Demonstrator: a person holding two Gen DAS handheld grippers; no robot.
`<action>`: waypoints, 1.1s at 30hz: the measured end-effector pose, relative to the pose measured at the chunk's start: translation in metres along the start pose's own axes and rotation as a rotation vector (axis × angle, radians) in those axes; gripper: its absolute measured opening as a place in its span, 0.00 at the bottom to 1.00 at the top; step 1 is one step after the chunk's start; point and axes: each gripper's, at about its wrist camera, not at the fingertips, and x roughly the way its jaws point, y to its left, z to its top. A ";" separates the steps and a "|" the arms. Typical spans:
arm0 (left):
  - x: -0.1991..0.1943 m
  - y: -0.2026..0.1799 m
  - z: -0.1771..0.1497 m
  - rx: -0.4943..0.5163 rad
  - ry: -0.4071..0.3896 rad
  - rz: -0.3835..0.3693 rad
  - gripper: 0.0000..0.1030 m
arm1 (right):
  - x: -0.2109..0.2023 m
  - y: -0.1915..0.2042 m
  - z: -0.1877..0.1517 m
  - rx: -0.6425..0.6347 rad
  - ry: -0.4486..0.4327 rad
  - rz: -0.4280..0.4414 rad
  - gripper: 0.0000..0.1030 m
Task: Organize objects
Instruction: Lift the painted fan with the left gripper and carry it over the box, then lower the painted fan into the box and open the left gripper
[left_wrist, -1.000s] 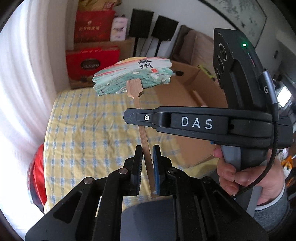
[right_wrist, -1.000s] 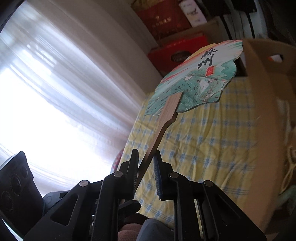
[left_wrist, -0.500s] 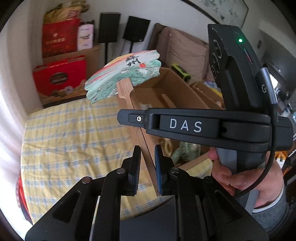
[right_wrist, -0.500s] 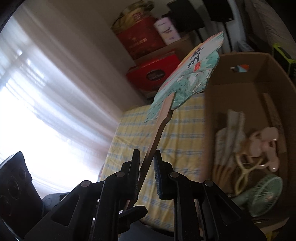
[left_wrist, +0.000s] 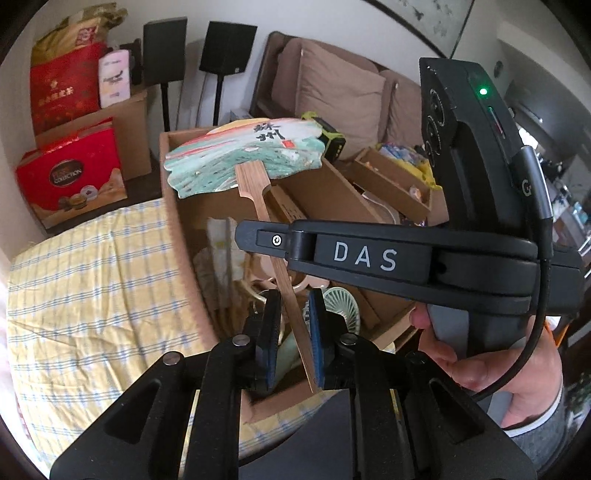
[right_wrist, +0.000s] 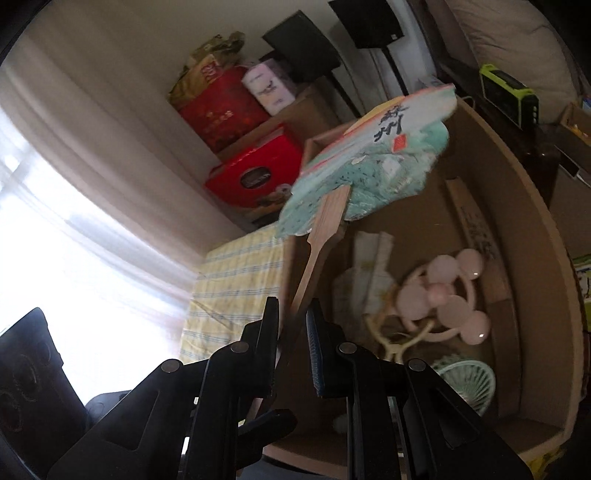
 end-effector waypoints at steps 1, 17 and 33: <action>0.003 -0.002 0.000 -0.001 0.004 -0.002 0.14 | 0.000 -0.005 -0.001 0.002 0.002 -0.004 0.15; 0.045 0.002 0.000 -0.055 0.066 -0.024 0.15 | 0.029 -0.045 -0.008 0.044 0.070 -0.052 0.15; 0.013 0.021 -0.012 -0.099 0.044 -0.080 0.55 | 0.016 -0.046 -0.005 -0.036 0.001 -0.246 0.32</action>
